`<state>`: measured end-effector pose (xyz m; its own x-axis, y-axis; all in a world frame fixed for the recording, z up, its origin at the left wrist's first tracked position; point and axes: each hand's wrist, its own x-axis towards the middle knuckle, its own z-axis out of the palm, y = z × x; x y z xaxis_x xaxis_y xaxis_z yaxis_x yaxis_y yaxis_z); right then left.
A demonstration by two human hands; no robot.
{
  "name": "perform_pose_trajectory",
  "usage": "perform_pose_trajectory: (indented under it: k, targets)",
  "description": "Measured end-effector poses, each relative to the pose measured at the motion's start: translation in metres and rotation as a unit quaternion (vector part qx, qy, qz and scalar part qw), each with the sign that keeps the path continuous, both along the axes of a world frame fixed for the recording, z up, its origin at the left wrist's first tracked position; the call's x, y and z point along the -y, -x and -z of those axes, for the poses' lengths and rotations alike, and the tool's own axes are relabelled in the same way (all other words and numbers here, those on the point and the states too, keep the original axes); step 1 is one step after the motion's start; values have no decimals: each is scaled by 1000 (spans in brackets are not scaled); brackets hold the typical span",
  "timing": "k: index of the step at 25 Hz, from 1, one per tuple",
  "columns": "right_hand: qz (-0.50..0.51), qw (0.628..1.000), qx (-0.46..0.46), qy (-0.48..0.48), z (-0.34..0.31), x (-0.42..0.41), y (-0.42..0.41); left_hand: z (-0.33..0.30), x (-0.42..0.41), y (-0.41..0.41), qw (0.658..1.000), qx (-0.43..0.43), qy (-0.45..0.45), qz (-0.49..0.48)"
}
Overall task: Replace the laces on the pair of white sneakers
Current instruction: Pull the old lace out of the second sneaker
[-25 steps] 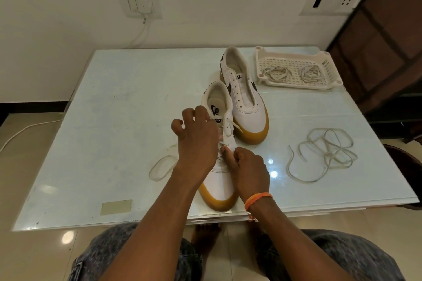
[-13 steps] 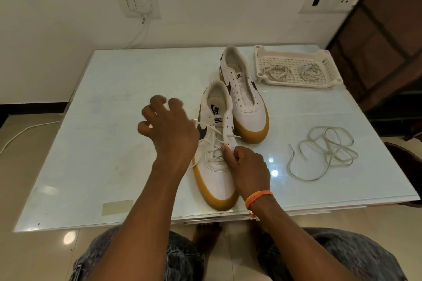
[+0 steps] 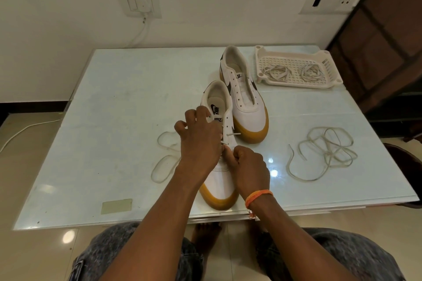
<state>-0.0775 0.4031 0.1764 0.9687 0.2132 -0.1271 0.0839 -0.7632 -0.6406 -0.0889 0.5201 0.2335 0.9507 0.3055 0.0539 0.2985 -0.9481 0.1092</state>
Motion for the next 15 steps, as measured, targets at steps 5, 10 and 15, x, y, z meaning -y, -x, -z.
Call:
perform_pose_trajectory:
  k: [5,10,15]
  targets:
    - [-10,1000,6,4,0,1,-1,-8,-8,-3,987,-12,157,-34]
    - [-15,999,19,47,-4,0,-3,-8,-16,-4,969,-22,227,-94]
    - [15,987,153,-43,-5,-6,-3,-6,-18,-9,954,-14,279,-113]
